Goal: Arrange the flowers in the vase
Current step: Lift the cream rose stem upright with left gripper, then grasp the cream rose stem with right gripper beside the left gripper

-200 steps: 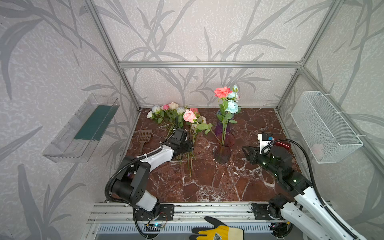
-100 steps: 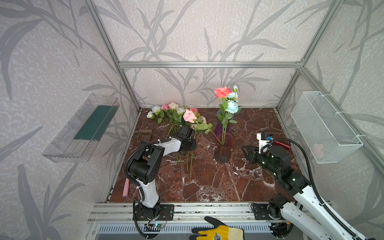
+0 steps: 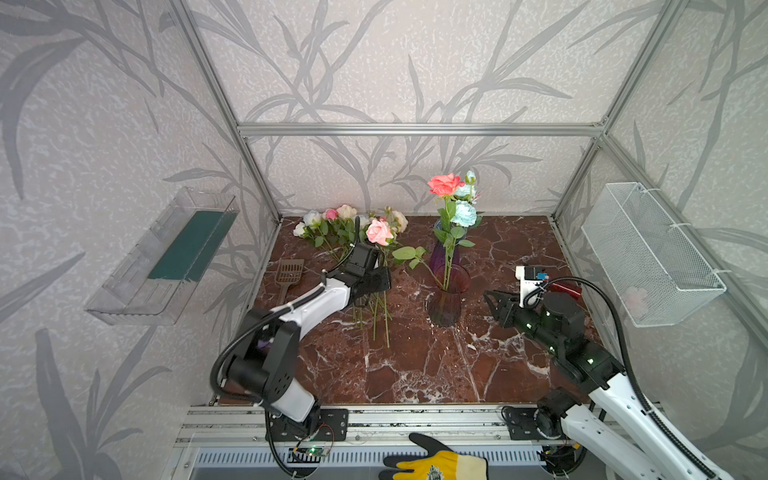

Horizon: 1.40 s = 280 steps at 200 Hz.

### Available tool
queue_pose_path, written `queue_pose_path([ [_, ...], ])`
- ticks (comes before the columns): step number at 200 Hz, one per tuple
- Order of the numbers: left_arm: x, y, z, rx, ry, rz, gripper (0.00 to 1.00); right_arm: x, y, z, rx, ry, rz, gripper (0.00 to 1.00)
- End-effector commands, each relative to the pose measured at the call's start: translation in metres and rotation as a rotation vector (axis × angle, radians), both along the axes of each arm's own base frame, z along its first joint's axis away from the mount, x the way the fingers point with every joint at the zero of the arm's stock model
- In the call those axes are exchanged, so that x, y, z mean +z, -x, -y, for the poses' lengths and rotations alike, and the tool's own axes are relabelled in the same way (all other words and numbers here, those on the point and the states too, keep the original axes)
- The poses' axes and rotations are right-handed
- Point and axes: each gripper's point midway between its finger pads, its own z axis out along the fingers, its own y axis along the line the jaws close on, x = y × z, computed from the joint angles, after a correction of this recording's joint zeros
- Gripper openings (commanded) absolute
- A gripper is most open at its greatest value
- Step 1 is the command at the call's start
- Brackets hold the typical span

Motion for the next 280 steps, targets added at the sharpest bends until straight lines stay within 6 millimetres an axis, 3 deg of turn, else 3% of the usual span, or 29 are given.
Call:
queue_pose_path([
  [1,0.069,0.007,-0.027,0.110,-0.008,0.175,0.00,0.027,0.001,0.001,0.005,-0.019,0.057,0.36],
  [34,0.159,0.034,-0.072,0.213,-0.074,0.421,0.00,0.050,0.002,-0.004,0.033,-0.028,0.095,0.36],
  [53,0.220,0.052,-0.084,0.197,-0.097,0.600,0.00,0.069,0.003,-0.008,0.061,-0.027,0.133,0.36],
  [78,0.290,0.086,-0.082,0.085,-0.093,0.808,0.00,0.098,0.005,-0.013,0.099,-0.036,0.186,0.38],
  [98,0.320,0.120,-0.058,-0.114,-0.032,0.892,0.00,0.122,0.010,-0.020,0.145,-0.057,0.232,0.40],
  [123,0.324,0.157,-0.026,-0.331,0.114,0.893,0.00,0.150,0.017,-0.032,0.224,-0.107,0.278,0.42],
  [161,0.311,0.184,0.033,-0.543,0.214,0.854,0.00,0.194,0.030,-0.066,0.383,-0.186,0.349,0.44],
  [185,0.313,0.186,0.067,-0.592,0.257,0.854,0.00,0.221,0.045,-0.095,0.472,-0.186,0.421,0.45],
  [205,0.317,0.178,0.082,-0.546,0.283,0.867,0.00,0.238,0.061,-0.112,0.523,-0.199,0.470,0.45],
  [238,0.311,0.171,0.120,-0.574,0.300,0.844,0.00,0.238,0.063,-0.121,0.530,-0.242,0.460,0.45],
  [280,0.313,0.173,0.137,-0.604,0.306,0.857,0.00,0.221,0.045,-0.122,0.461,-0.235,0.418,0.45],
])
